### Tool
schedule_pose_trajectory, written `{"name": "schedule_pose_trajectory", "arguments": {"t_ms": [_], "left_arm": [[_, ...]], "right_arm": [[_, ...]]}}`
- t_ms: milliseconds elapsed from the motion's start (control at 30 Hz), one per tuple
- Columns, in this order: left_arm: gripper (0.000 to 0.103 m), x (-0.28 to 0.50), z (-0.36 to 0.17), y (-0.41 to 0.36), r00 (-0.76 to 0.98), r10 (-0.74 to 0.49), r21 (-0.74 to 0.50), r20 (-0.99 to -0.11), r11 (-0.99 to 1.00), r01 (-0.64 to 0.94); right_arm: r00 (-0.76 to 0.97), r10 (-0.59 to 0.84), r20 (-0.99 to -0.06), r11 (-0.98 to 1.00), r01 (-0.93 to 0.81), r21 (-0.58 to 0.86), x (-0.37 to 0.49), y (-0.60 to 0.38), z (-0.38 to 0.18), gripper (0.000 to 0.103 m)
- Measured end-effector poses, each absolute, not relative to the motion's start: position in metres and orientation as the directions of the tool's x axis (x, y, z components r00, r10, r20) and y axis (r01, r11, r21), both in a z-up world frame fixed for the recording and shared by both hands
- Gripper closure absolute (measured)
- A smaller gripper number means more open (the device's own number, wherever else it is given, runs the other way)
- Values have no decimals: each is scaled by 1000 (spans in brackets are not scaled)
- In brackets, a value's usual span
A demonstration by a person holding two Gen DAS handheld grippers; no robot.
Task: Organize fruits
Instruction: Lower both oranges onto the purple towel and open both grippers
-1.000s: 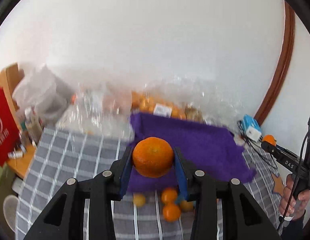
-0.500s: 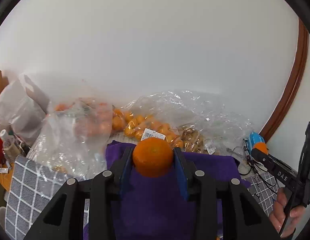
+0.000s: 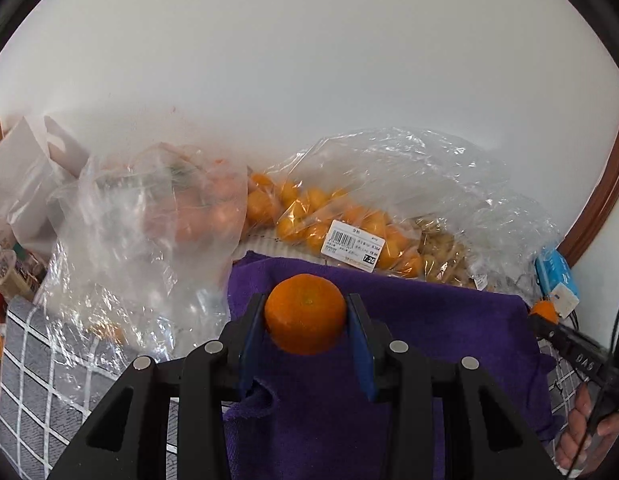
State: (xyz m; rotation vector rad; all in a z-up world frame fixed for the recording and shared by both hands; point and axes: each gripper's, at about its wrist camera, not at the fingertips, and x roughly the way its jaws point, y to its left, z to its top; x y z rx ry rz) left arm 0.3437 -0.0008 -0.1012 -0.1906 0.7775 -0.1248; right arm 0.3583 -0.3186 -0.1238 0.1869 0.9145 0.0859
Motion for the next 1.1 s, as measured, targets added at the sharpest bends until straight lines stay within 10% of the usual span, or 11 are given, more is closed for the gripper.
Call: {"name": "schedule_pose_trajectory", "arguments": {"t_ms": [933, 1100], "left_arm": [[65, 357, -143, -26, 569, -186, -177, -801, 982, 72], [65, 359, -146, -29, 558, -183, -170, -809, 982, 76]], "right_arm": [[448, 91, -889, 996, -59, 72, 372, -279, -167, 60], [476, 108, -873, 994, -55, 93, 369, -285, -158, 44]]}}
